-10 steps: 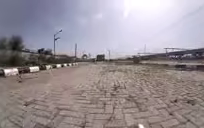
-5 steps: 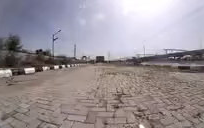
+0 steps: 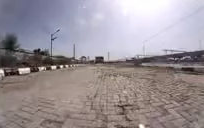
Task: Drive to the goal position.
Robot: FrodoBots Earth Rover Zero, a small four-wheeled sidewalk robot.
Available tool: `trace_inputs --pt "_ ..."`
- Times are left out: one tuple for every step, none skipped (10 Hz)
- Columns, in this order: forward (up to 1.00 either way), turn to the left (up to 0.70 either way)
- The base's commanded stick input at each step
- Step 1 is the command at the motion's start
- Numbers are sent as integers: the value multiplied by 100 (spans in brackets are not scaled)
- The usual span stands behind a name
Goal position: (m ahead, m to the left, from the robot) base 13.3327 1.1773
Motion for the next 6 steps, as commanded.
trace_inputs --pt "100 0" --pt "100 0" --pt "100 0" --pt "100 0" --pt "100 0" --pt "100 0"
